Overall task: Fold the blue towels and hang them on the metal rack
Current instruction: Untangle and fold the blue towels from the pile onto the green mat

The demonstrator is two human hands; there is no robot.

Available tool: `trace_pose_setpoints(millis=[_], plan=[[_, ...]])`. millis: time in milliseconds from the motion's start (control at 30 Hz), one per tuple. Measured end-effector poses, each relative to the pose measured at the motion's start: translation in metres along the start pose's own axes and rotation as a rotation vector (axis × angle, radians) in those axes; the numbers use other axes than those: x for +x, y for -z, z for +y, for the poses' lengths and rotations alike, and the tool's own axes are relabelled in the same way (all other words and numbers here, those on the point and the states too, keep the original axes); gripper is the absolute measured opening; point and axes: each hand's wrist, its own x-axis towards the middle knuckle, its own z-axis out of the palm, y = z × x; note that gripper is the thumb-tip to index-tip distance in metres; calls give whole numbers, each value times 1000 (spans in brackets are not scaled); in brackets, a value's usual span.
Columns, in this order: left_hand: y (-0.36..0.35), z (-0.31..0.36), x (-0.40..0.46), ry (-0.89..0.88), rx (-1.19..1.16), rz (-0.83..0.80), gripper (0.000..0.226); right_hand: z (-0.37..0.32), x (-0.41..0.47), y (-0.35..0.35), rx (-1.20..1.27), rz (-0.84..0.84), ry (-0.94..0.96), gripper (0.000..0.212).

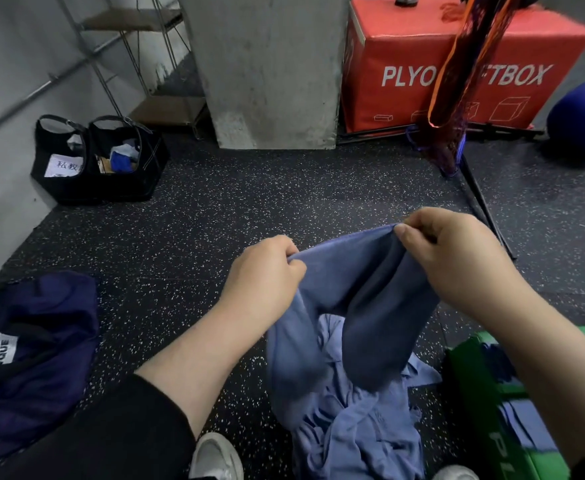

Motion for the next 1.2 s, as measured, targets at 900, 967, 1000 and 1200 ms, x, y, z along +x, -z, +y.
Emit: trace_pose_setpoints(millis=[900,967,1000,1200], plan=[[0,5,-6,-135,-457,-279,18,12,8,-4,-74,-78,-89,11],[-1,7,-6,-166,-446,-256,18,13,7,-5,-93,-109,-61,12],[-1,9,-6,-187,-437,-245,19,11,6,-4,-82,-136,-28,17],[-3,22,-11,-273,-411,-217,8,-7,-5,-10,43,-395,145,45]])
